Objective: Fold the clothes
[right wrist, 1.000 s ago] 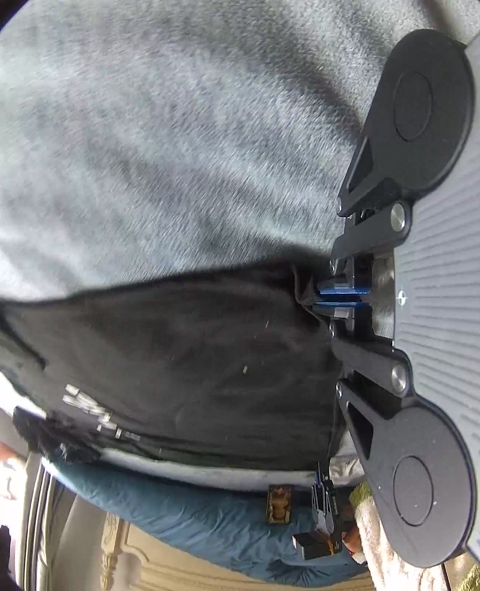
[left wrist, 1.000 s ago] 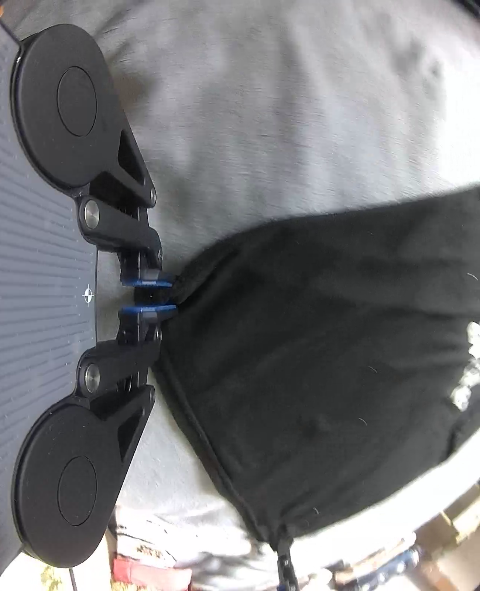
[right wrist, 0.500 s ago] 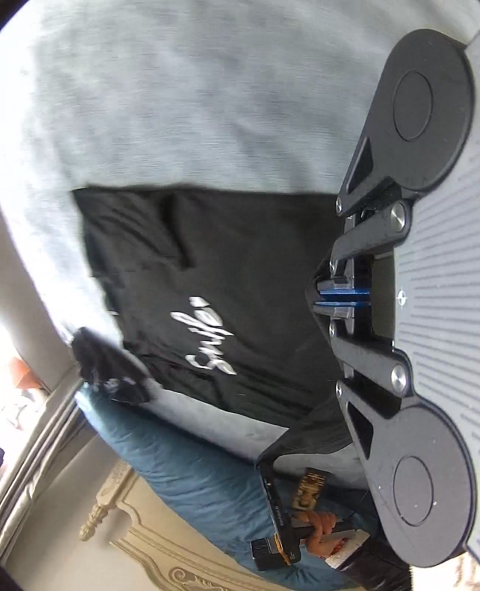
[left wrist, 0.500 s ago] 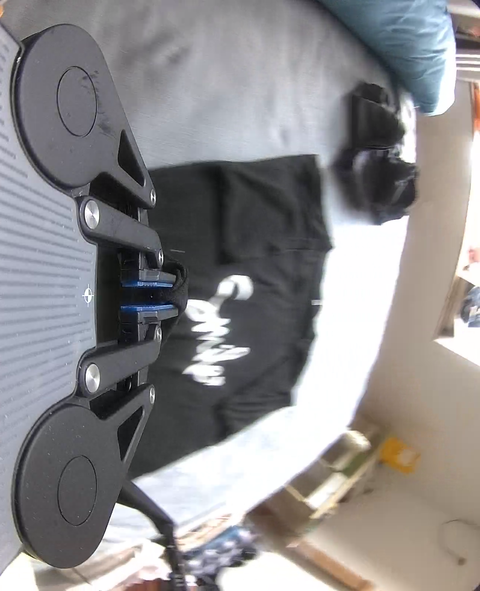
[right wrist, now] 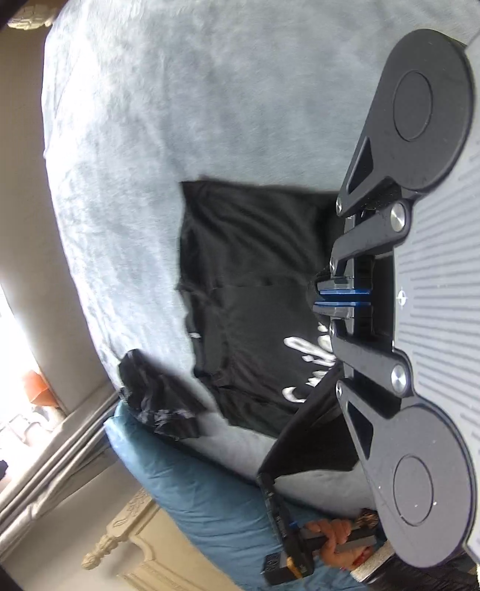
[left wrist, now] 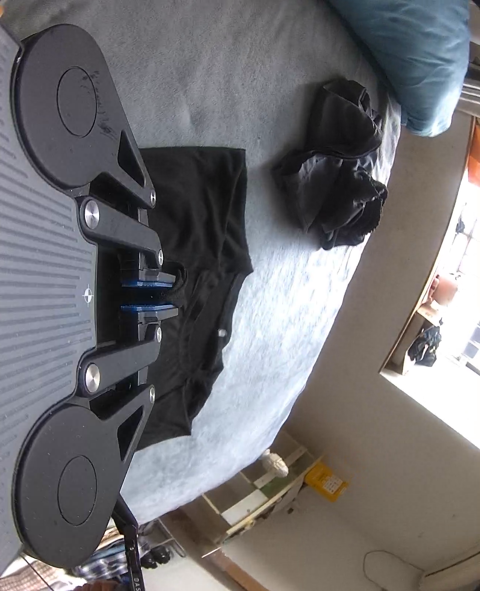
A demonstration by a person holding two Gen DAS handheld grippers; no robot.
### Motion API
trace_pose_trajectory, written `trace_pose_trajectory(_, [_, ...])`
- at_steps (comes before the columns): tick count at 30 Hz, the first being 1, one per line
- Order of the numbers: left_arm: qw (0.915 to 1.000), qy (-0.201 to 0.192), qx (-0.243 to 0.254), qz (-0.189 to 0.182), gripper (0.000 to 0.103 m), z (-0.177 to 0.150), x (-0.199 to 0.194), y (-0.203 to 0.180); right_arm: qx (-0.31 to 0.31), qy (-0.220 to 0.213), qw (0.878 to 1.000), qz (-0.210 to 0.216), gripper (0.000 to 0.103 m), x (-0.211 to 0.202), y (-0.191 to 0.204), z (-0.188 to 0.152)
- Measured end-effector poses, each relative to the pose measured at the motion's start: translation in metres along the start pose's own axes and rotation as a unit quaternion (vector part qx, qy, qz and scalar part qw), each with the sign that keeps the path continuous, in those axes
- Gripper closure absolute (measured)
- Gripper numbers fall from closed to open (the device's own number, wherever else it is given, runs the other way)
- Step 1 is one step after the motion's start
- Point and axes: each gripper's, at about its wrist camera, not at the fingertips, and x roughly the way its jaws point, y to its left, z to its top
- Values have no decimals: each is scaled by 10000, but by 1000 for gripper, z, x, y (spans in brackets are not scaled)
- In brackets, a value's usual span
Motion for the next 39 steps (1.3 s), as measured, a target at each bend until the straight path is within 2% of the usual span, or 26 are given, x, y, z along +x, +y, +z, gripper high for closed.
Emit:
trace_pose_trajectory(6, [9997,-53,-112,218,96,26,2,18,639,-386,9964,406,100,23,-40,13])
trace_pose_trajectory(11, [9978,-252,-453,407,96,50,1,38,1288,-831,9861,634,100,41,-81,26])
trace_pose_trajectory(17, [9954,41,-325,904,96,64,32,40,1645,-1117,9767,808,100,71,-109,52])
trace_pose_trajectory(21, [9921,325,-287,1180,96,62,53,46,1808,-1277,9707,937,100,93,-124,69])
trace_pose_trajectory(23, [9908,359,-472,1214,96,60,62,53,1893,-1298,9685,968,100,104,-130,74])
trace_pose_trajectory(28, [9885,154,-962,1152,96,58,82,76,1949,-1207,9687,951,100,129,-136,85])
trace_pose_trajectory(39, [9860,-50,-1357,964,96,56,107,92,2229,-1168,9627,994,101,154,-158,94])
